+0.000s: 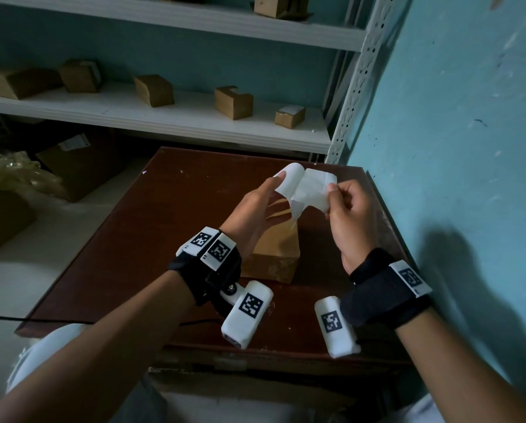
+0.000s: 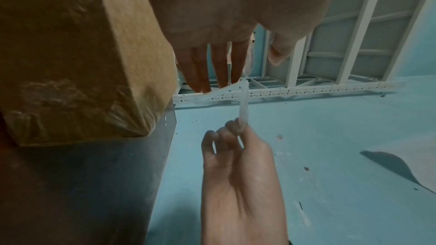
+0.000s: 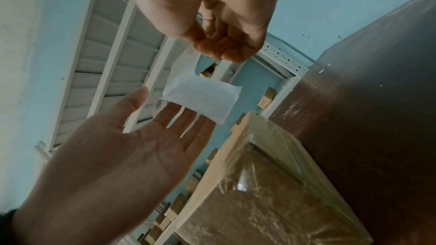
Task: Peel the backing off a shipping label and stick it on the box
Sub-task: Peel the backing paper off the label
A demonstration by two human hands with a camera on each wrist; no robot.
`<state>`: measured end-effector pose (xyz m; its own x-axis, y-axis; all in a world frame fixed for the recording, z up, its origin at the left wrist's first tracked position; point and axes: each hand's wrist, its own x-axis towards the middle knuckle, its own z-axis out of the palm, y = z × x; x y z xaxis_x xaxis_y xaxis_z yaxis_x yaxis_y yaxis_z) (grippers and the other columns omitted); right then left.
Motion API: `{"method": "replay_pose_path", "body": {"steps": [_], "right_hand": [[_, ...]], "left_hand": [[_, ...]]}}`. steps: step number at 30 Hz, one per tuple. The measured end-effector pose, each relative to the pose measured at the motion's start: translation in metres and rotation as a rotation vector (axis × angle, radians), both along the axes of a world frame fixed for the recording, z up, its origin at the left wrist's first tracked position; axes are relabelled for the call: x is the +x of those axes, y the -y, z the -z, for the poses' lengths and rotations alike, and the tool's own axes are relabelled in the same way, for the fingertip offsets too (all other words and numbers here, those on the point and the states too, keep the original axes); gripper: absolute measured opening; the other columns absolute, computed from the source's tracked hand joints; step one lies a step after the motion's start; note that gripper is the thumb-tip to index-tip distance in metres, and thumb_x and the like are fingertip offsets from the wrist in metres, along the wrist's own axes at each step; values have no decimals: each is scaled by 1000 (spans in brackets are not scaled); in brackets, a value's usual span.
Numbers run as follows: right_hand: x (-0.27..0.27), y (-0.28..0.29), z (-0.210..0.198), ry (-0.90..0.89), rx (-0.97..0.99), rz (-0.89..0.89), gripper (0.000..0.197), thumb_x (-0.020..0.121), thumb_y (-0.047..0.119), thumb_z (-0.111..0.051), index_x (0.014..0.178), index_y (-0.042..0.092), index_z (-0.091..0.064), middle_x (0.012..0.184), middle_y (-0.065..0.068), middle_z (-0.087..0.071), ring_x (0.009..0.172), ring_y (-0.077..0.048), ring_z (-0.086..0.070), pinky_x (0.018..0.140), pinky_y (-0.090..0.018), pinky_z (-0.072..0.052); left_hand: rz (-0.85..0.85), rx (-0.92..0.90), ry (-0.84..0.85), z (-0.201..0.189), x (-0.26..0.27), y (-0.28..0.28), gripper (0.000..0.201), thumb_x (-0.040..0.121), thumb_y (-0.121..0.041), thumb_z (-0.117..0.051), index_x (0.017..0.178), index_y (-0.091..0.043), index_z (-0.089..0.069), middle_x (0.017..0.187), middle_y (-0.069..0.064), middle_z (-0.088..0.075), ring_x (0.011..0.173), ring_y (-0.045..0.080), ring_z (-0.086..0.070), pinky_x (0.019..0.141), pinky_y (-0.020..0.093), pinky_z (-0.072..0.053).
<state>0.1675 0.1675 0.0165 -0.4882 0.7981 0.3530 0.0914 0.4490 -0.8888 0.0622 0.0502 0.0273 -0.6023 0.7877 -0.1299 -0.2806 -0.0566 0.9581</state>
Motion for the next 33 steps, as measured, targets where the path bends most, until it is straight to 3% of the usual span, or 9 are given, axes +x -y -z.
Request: {"method": "replay_pose_path", "body": {"steps": [8, 13, 21, 28, 33], "right_hand": [[0, 1, 2, 14, -4, -15, 14, 99, 33, -48, 92, 22, -53, 90, 9, -58, 79, -2, -57, 52, -9, -45], [-2, 3, 3, -2, -8, -26, 14, 99, 31, -49, 90, 22, -54, 88, 4, -61, 78, -7, -59, 61, -19, -48], [-3, 5, 5, 21, -22, -34, 14, 99, 32, -49, 95, 20, -54, 94, 7, -60, 87, -7, -60, 62, -18, -49], [-3, 6, 3, 25, -27, -43, 12, 100, 31, -48, 94, 21, -51, 89, 16, -54, 82, -2, -58, 60, -14, -47], [-3, 6, 2, 24, -27, -53, 12, 100, 31, -48, 95, 21, -51, 90, 15, -54, 84, -3, -58, 55, -10, -44]], "left_hand": [[-27, 70, 84, 1, -2, 1, 49, 101, -41, -34, 136, -10, -48, 122, 15, -62, 109, 27, -62, 95, 41, -50], [-70, 90, 135, 2, -2, 1, 45, 102, -33, -34, 139, -9, -43, 129, 17, -57, 110, 28, -61, 92, 42, -53], [-83, 107, 166, 1, -2, 2, 43, 102, -30, -33, 140, -11, -40, 130, 17, -55, 113, 29, -61, 94, 45, -52], [-95, 125, 203, 0, -4, 3, 43, 101, -28, -35, 140, -10, -40, 133, 18, -52, 115, 31, -58, 89, 43, -54], [-99, 144, 220, -1, -4, 4, 41, 102, -28, -36, 138, -11, -40, 132, 17, -52, 118, 32, -57, 87, 43, -54]]}}
